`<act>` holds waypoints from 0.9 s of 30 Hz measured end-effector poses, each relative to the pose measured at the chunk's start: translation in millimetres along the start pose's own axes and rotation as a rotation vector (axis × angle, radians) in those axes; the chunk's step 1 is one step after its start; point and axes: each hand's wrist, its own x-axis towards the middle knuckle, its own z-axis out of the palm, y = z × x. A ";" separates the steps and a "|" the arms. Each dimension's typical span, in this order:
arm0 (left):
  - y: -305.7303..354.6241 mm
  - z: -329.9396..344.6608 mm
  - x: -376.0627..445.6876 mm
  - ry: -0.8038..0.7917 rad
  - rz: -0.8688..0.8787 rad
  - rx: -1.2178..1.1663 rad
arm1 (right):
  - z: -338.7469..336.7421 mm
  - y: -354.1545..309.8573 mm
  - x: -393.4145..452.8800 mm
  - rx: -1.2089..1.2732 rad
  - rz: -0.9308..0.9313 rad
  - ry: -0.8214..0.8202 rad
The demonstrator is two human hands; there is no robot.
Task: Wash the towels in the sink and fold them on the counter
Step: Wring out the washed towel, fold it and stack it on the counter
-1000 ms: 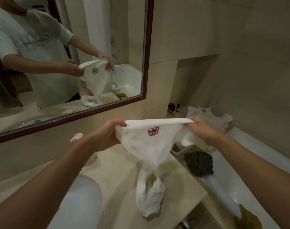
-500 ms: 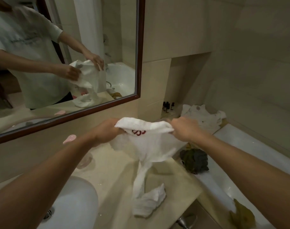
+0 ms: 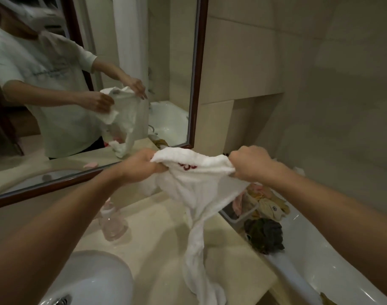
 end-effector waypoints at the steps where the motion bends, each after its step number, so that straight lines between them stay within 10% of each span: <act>1: 4.7 -1.6 -3.7 -0.072 0.019 -0.012 | -1.3 6.8 3.3 0.104 0.047 0.034; 4: 10.2 -10.0 -3.7 -0.192 -0.038 0.329 | -8.4 23.0 7.9 0.830 0.081 0.042; 7: 13.5 -15.8 2.3 0.091 -0.109 0.791 | -16.5 15.8 6.4 1.090 0.009 0.074; 14: 3.2 -17.1 -2.7 0.093 -0.075 -0.060 | -17.1 -1.5 7.3 -0.062 -0.016 -0.067; 19: 15.2 -32.7 -9.1 -0.136 -0.087 0.220 | -13.3 17.6 25.9 0.312 0.245 0.322; 24: 37.3 -42.9 12.7 0.588 -0.027 0.656 | -43.0 11.9 21.8 0.585 0.333 0.835; 27: 45.2 -36.9 4.8 0.734 0.099 0.585 | -43.3 14.2 7.2 0.716 0.261 1.014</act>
